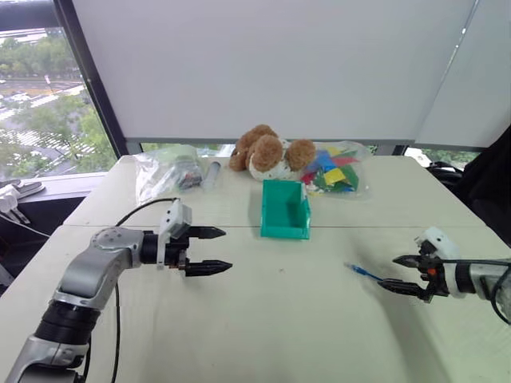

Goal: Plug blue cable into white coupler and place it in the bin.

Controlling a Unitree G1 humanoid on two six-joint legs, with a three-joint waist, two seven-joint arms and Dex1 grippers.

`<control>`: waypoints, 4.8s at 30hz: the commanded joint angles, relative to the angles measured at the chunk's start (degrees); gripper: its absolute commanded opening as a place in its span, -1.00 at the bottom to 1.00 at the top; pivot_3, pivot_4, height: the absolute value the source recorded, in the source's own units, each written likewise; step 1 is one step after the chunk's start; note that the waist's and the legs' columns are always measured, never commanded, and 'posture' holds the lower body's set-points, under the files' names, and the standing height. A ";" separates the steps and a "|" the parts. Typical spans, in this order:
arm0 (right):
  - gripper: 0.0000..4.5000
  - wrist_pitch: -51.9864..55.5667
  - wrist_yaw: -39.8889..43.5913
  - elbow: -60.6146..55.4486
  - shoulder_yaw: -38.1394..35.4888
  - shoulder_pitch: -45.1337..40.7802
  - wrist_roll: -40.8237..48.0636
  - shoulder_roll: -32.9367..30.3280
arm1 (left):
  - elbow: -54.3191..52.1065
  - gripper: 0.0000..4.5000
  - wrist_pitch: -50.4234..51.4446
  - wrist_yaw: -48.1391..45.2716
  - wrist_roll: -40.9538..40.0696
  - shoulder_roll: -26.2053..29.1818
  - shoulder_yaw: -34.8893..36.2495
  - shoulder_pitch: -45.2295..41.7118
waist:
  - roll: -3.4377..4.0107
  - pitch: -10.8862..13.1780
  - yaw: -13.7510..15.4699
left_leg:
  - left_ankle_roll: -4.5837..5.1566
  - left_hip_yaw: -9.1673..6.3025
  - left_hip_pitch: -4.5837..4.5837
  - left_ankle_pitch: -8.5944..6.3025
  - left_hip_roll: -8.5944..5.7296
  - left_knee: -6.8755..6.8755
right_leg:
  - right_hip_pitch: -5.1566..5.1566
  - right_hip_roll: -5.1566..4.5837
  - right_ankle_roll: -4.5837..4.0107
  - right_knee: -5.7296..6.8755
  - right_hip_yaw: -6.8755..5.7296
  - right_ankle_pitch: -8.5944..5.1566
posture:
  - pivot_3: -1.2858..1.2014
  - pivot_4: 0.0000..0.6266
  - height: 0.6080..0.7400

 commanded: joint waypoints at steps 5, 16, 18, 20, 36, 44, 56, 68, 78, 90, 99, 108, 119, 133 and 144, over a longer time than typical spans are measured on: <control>0.99 -8.09 2.91 7.66 2.14 -3.26 -4.03 2.95 | -1.99 1.00 -1.14 0.62 0.17 1.20 1.51 1.05 | 0.01 0.00 -0.08 | -0.02 0.01 0.00 0.01 0.00 0.03 | 0.01 0.00 0.01 0.02 0.02 0.01 | 0.03 -0.52 1.00; -0.25 -11.23 4.13 11.31 3.14 -3.88 -7.08 4.66 | -1.99 1.00 -2.02 1.08 0.54 1.39 1.47 1.27 | -0.03 -0.03 -0.86 | -0.03 -0.03 0.11 0.02 0.00 0.04 | 0.16 -0.01 0.01 0.03 0.02 0.01 | 0.03 -0.52 1.00; -0.71 -11.04 4.18 11.28 3.02 -4.09 -7.07 4.79 | -1.90 1.00 -2.07 1.10 0.59 1.25 1.37 1.08 | -0.03 -0.03 -0.85 | -0.03 -0.04 0.12 0.02 0.00 0.05 | 0.17 -0.01 0.01 0.03 0.02 0.01 | 0.03 -0.52 1.00; -0.96 -9.96 4.34 10.35 2.59 -4.34 -6.34 5.03 | -1.73 1.00 -2.15 1.02 0.69 1.11 1.30 0.89 | -0.03 -0.03 -0.83 | -0.03 -0.04 0.12 0.02 0.00 0.05 | 0.17 -0.01 0.01 0.03 0.02 0.01 | 0.03 -0.52 1.00; -0.96 8.75 6.41 -30.62 9.78 -5.38 0.26 8.56 | 0.38 1.00 -3.15 0.66 1.72 -0.07 0.20 -1.35 | 0.05 0.01 -0.77 | -0.03 -0.07 0.04 0.01 0.00 0.04 | 0.02 -0.03 0.01 0.09 0.02 0.01 | 0.03 -0.52 1.00; -0.96 5.47 5.17 -29.09 21.09 -8.72 -7.00 14.32 | -1.91 1.00 -2.58 1.58 1.30 -0.45 0.60 0.09 | 0.04 0.01 -0.79 | -0.03 -0.10 0.00 0.01 -0.04 0.04 | 0.00 -0.05 0.01 0.07 0.01 0.01 | 0.03 -0.52 1.00; -0.55 -1.20 1.52 -21.92 26.47 -12.23 -15.76 19.10 | -1.39 1.00 -8.68 -0.42 5.23 -3.90 -6.06 2.56 | 0.01 -0.02 -0.71 | -0.06 -0.09 0.02 0.03 -0.04 0.05 | 0.01 -0.02 0.01 0.09 0.01 0.01 | 0.03 -0.52 1.00; 0.98 9.61 1.40 -41.57 16.85 -7.71 -9.97 12.31 | 18.78 1.00 -23.02 -10.46 13.21 -11.27 -14.99 -4.51 | 0.01 -0.02 -0.64 | -0.05 -0.10 -0.03 0.03 -0.06 0.06 | -0.03 -0.01 0.01 0.09 0.00 0.01 | 0.03 -0.52 1.00; 0.98 18.43 -3.64 -52.15 11.38 -2.68 -5.76 10.46 | 35.72 1.00 -32.96 -11.84 20.33 -16.66 -17.63 -10.15 | -0.01 -0.01 -0.64 | -0.04 -0.10 -0.04 0.02 -0.05 0.06 | -0.04 -0.01 0.01 0.09 0.00 0.01 | 0.03 -0.52 1.00; 1.00 19.89 -7.78 -53.45 11.50 -1.90 -4.35 10.31 | 41.02 0.64 -34.22 -11.74 23.77 -18.67 -18.04 -11.15 | -0.03 -0.03 -0.33 | -0.03 -0.13 -0.03 0.02 -0.05 0.09 | 0.00 -0.03 0.01 0.09 -0.01 0.01 | 0.03 -0.52 1.00; 1.00 20.24 -8.82 -54.13 10.22 -1.14 -3.43 9.64 | 37.17 -1.00 -31.88 -14.40 23.75 -16.02 -18.37 -9.09 | -0.03 -0.03 -0.74 | -0.02 -0.13 -0.03 0.01 -0.03 0.07 | -0.02 -0.01 0.01 0.09 -0.01 0.01 | 0.03 -0.52 1.00; 1.00 35.49 -15.95 -60.58 -2.74 4.51 12.91 18.41 | 32.81 -1.00 -29.74 -4.74 18.07 -19.42 -9.62 -14.47 | -0.07 -0.01 -0.10 | -0.02 -0.20 -0.06 0.01 0.00 0.09 | -0.01 -0.02 0.01 0.10 -0.01 0.01 | 0.03 -0.52 1.00; 1.00 55.91 -42.77 -57.08 -18.72 0.48 30.80 48.16 | 30.40 -1.00 -32.68 2.17 16.36 -22.86 -5.38 -18.03 | -0.03 -0.05 0.25 | -0.03 -0.17 -0.06 0.02 -0.04 0.08 | -0.11 -0.04 0.02 0.25 0.00 0.02 | 0.03 -0.52 1.00; 1.00 58.08 -65.99 -44.53 -30.98 -11.10 40.02 66.93 | 29.54 -1.00 -35.04 3.62 16.88 -23.40 -6.08 -17.15 | -0.01 -0.05 0.08 | -0.04 -0.16 -0.06 0.03 -0.09 0.04 | -0.15 -0.02 0.02 0.36 0.00 0.02 | 0.03 -0.52 1.00; 1.00 53.00 -71.92 -41.59 -28.04 -10.56 47.34 65.22 | 29.28 -1.00 -35.59 3.45 17.15 -23.20 -6.77 -16.34 | 0.00 -0.05 -1.16 | -0.04 -0.18 -0.06 0.03 -0.02 -0.01 | -0.18 0.10 0.02 0.36 0.01 0.02 | 0.03 -0.52 1.00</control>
